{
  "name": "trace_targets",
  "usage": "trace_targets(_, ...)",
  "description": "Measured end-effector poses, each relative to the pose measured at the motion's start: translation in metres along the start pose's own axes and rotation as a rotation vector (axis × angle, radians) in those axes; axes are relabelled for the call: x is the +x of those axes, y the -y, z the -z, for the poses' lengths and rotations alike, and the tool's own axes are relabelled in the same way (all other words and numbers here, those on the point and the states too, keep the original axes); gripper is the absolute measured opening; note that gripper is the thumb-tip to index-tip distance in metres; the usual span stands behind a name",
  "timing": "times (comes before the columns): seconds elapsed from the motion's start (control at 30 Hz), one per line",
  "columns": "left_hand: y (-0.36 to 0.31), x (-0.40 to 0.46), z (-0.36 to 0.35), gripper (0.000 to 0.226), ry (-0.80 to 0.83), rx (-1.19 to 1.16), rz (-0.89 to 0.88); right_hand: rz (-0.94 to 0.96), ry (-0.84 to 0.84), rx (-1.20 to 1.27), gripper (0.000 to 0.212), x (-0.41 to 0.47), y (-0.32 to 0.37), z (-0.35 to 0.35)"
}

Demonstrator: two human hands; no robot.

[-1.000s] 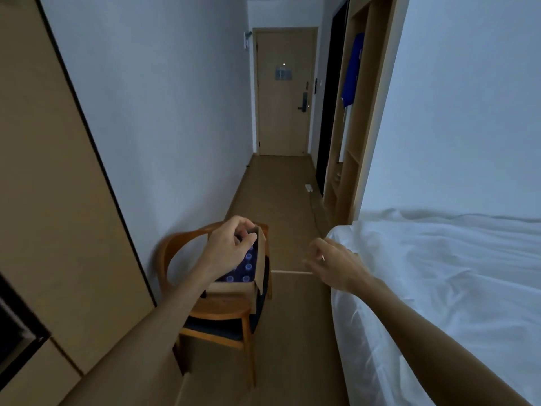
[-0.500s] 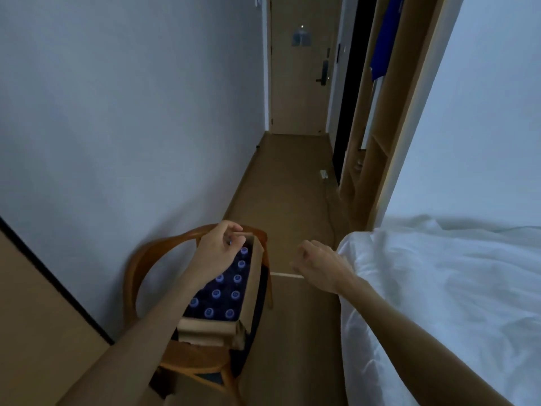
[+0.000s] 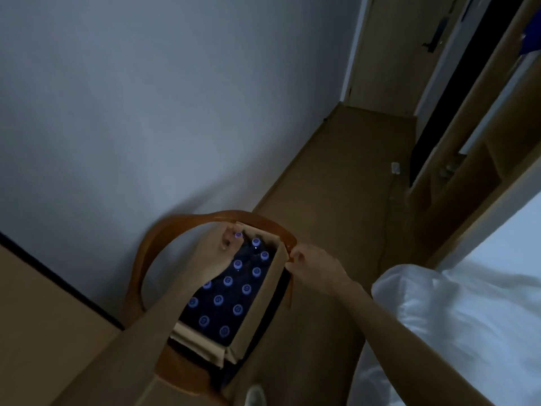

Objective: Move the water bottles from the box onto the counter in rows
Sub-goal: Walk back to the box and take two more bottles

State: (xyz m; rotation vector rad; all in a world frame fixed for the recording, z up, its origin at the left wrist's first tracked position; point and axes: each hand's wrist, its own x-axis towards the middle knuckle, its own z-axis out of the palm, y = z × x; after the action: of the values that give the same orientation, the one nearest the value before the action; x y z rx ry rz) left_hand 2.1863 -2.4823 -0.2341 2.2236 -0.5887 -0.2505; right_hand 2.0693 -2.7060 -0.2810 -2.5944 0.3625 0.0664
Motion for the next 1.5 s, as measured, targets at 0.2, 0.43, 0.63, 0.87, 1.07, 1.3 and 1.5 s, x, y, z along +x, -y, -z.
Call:
trace_targets(0.2, 0.041, 0.07, -0.016, 0.007, 0.011, 0.004, 0.098, 0.037, 0.126, 0.029, 0.017, 0.08, -0.02, -0.019)
trace_targets(0.43, 0.093, 0.171, -0.044, 0.014, 0.019, -0.054, 0.182, 0.019, 0.309, -0.041, 0.03, 0.189, -0.046, -0.052)
trace_targets(0.63, 0.136, 0.216, -0.067, 0.009, 0.121, -0.122, 0.227, 0.043, 0.481, -0.124, 0.033, 0.247, -0.058, -0.096)
trace_targets(0.87, 0.171, 0.237, -0.094, 0.016, 0.174, -0.162, 0.273, 0.239, 0.649, -0.55, 0.045, 0.27, -0.068, -0.151)
trace_targets(1.07, 0.191, 0.238, -0.105, 0.01, 0.206, -0.186, 0.262, 0.237, 0.762, -0.67, 0.052, 0.279, -0.067, -0.172)
trace_targets(1.3, 0.211, 0.246, -0.116, 0.03, 0.255, -0.072, 0.228, 0.238, 0.611, -0.339, 0.032, 0.282, -0.074, -0.164)
trace_targets(1.5, 0.209, 0.265, -0.146, 0.02, 0.444, 0.034, 0.235, 0.276, 0.533, -0.229, 0.027, 0.282, -0.075, -0.143)
